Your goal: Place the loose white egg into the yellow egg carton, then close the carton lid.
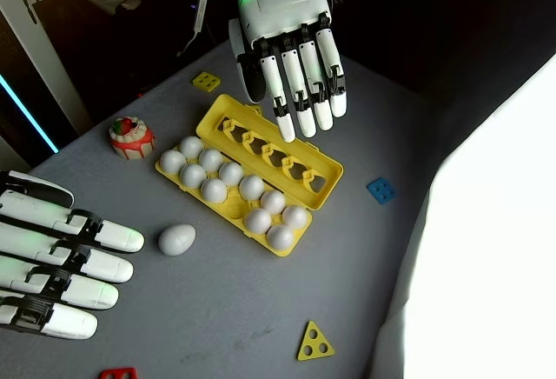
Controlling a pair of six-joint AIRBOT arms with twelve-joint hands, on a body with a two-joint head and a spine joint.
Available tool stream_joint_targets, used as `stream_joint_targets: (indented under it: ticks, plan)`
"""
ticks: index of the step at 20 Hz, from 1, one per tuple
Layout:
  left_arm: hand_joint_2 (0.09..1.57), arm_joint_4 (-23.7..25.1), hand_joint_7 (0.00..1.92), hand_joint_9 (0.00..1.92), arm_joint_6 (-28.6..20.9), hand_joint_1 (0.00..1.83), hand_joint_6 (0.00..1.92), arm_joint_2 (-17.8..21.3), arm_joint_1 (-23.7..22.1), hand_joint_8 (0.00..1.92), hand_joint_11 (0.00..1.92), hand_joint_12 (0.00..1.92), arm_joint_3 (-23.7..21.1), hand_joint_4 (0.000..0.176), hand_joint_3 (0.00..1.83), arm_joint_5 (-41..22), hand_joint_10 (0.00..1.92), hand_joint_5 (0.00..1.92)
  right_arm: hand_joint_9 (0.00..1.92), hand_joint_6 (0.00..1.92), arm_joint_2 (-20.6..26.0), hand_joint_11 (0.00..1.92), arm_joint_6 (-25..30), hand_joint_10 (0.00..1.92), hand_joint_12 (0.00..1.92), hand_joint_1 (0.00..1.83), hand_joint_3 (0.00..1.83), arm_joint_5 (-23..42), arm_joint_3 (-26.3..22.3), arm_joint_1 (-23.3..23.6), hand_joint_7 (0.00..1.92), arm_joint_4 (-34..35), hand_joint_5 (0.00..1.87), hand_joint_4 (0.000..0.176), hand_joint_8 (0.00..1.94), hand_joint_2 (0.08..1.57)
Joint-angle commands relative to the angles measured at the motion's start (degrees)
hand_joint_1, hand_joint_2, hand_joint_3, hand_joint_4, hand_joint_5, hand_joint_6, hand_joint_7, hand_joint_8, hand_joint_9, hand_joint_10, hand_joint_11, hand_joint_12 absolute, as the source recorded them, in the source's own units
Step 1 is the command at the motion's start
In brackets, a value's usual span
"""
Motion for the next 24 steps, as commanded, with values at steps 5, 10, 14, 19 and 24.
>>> stream_joint_targets:
  ticks: [5,10,14,19,24]
  plan:
    - [1.27,0.1,0.26,0.25,0.1,0.45,0.00,0.8,0.4,0.00,0.00,0.78,-1.6,0.000,0.01,0.6,0.00,0.33,0.16,0.01,-3.9,0.00,-13.4,0.04,0.56,0.42,0.00,6.4,-0.8,2.9,0.21,15.8,0.17,0.000,0.00,1.13]
    - [1.27,0.1,0.27,0.21,-3.1,0.48,0.01,0.5,-0.2,0.01,0.00,0.70,-0.7,0.000,0.00,0.0,0.00,0.35,0.09,0.00,-8.3,0.00,-22.3,0.01,0.19,0.42,0.00,5.5,-0.7,7.2,0.13,35.7,0.14,0.000,0.00,1.09]
    - [1.25,-0.6,0.30,0.23,-3.2,0.47,0.00,-0.9,-1.0,0.01,0.00,0.72,-0.7,0.000,0.00,-2.9,0.01,0.33,0.07,0.00,-14.4,0.00,-22.2,0.00,0.09,0.44,0.00,9.8,0.5,8.9,0.11,37.5,0.09,0.000,0.00,0.98]
    - [1.23,-2.7,0.32,0.24,-3.2,0.49,0.00,-1.3,-0.6,0.01,0.00,0.74,-1.4,0.000,0.00,-6.8,0.00,0.34,0.06,0.00,-22.1,0.00,-17.6,0.00,0.11,0.97,0.00,11.9,6.1,9.9,0.07,43.7,0.06,0.000,0.00,0.98]
    - [1.24,-3.2,0.35,0.24,-2.6,0.51,0.00,-2.2,0.8,0.01,0.00,0.74,-3.2,0.000,0.00,-8.8,0.00,0.34,0.04,0.01,-26.2,0.00,-15.8,0.00,0.00,1.14,0.01,12.5,9.8,9.1,0.07,44.1,0.08,0.000,0.00,1.03]
